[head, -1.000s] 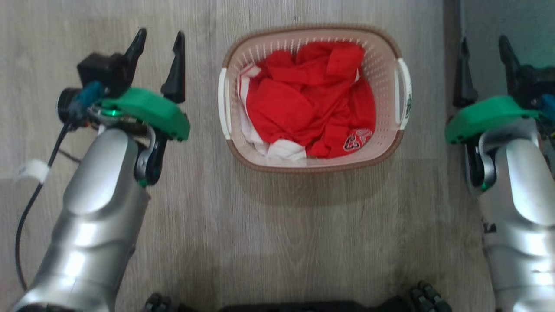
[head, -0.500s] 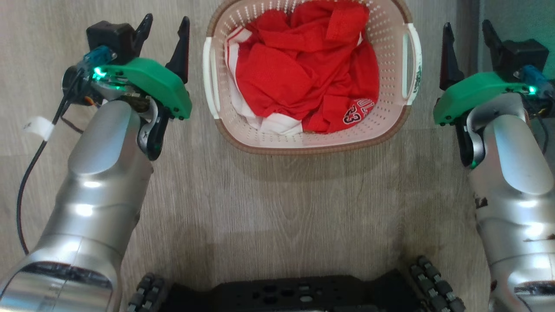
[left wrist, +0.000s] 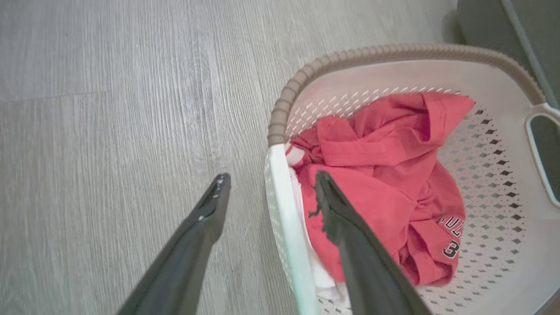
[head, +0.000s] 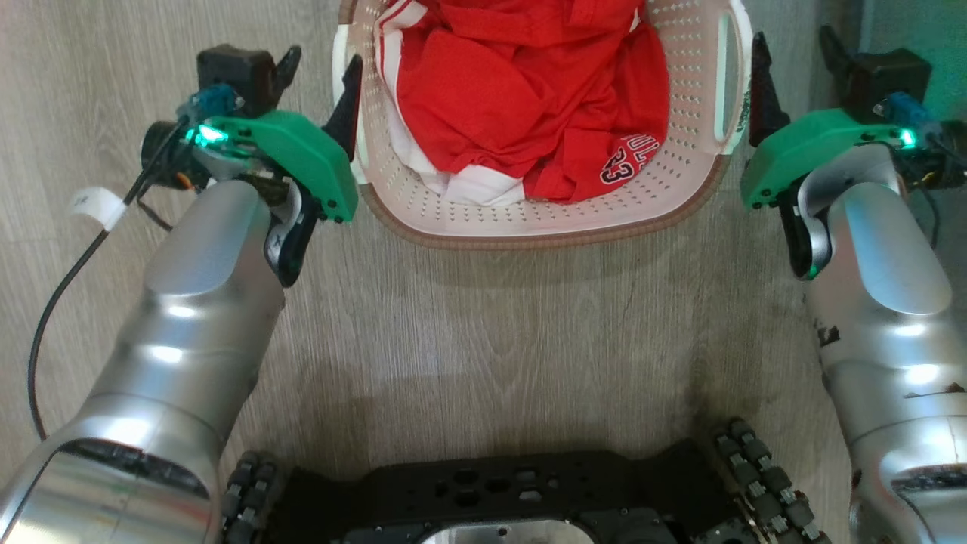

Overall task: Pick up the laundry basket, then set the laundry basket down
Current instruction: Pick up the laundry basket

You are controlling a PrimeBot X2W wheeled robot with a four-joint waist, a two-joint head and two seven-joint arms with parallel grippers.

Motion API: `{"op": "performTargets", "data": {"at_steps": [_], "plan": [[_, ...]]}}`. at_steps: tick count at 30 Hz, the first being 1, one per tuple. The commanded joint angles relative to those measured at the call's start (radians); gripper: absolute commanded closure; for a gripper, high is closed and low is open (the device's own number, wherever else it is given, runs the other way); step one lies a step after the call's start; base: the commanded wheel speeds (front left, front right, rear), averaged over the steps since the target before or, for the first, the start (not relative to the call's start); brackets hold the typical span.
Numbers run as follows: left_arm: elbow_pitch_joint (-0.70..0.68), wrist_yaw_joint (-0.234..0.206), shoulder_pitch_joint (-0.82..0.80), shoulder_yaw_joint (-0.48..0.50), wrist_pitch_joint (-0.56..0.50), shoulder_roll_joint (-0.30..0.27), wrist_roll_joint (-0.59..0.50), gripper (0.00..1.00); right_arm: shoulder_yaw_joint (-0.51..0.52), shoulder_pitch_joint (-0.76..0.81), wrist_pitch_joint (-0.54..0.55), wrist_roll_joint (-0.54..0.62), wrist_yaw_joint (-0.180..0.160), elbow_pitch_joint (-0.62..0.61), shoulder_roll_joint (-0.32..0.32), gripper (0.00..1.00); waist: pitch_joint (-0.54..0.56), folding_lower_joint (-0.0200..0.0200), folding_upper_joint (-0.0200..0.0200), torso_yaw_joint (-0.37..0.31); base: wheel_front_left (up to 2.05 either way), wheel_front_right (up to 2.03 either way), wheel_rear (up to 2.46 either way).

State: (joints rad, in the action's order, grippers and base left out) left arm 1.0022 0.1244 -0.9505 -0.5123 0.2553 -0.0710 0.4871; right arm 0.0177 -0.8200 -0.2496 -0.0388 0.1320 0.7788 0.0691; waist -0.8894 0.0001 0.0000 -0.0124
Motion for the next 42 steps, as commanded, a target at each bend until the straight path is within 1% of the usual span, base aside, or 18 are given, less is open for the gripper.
{"op": "performTargets", "data": {"at_steps": [1,9,19,20,21,22,31,42], "plan": [[0.000,0.006,-0.007,0.004,0.006,-0.024,0.013,0.00,-0.022,0.019,-0.012,-0.010,-0.001,-0.006,-0.019,0.00,-0.008,-0.0001,0.0000,0.001,0.00,0.00,0.00],[0.078,0.006,-0.046,-0.095,0.006,-0.026,0.103,0.00,-0.051,-0.010,-0.012,-0.025,-0.001,0.076,-0.019,0.00,-0.042,-0.0001,0.0000,0.003,0.00,0.00,0.00],[0.106,0.006,-0.093,-0.223,-0.030,-0.021,0.236,0.00,-0.083,-0.070,-0.012,-0.045,-0.001,0.188,-0.019,0.00,-0.072,-0.0001,0.0000,0.014,0.00,0.00,0.00],[0.108,0.006,-0.096,-0.233,-0.037,-0.021,0.251,0.00,-0.088,-0.075,-0.012,-0.052,-0.001,0.197,-0.019,0.09,-0.074,-0.0001,0.0000,0.015,0.00,0.00,0.00],[0.106,0.006,-0.098,-0.244,-0.047,-0.021,0.267,0.54,-0.095,-0.081,-0.012,-0.060,-0.001,0.208,-0.019,0.79,-0.075,-0.0001,0.0000,0.016,0.00,0.00,0.00],[0.105,0.006,-0.100,-0.253,-0.057,-0.021,0.286,1.00,-0.098,-0.088,-0.012,-0.064,-0.001,0.215,-0.019,1.00,-0.076,-0.0001,0.0000,0.016,0.00,0.00,0.00],[0.120,0.006,-0.116,-0.324,-0.059,-0.029,0.386,1.00,-0.123,-0.108,-0.012,-0.092,-0.001,0.261,-0.019,1.00,-0.068,-0.0001,0.0000,0.023,0.00,0.00,0.00],[0.125,0.006,-0.118,-0.387,-0.101,-0.032,0.488,1.00,-0.123,-0.116,-0.012,-0.091,-0.001,0.309,-0.019,1.00,-0.008,-0.0001,0.0000,0.025,0.00,0.00,0.00]]}}
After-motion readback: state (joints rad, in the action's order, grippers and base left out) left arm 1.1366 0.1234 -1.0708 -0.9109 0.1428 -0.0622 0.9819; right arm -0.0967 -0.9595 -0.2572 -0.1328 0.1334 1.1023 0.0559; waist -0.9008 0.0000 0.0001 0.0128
